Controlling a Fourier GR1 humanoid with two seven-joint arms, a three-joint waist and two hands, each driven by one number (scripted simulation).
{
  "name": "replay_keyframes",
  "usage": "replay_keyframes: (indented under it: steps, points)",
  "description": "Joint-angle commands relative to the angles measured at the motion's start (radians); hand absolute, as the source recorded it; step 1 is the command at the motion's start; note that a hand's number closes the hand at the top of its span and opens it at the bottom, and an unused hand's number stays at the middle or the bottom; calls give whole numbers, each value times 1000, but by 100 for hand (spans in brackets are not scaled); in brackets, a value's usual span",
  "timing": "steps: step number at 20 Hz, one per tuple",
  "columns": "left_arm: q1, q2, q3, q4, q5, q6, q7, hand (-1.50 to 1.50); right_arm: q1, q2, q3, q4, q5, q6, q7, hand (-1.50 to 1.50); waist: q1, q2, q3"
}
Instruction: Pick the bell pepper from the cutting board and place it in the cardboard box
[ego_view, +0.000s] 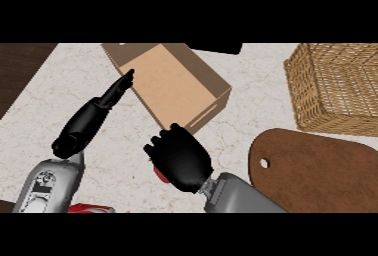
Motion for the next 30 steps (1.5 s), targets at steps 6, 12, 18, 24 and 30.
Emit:
replay_keyframes:
  steps: [6,12,18,24,30]
  points:
    - [-27,-10,-5,34,-11,7,6,0,-269,18,-28,-11,-234,-203,380,150,-21,-9,-2]
    - [-39,-10,17,48,-17,29,8,0,-472,18,-73,130,-322,-351,626,150,-33,-8,-4]
    - [-22,-5,33,49,-16,37,-9,0,-695,18,-142,371,-443,-463,688,150,-66,-6,-3]
    - [22,21,60,35,-11,32,-24,0,-804,18,-164,649,-537,-359,539,150,-97,-7,-2]
    - [1,16,53,17,-20,38,6,0,-792,18,-210,848,-668,-170,408,150,-93,-1,-2]
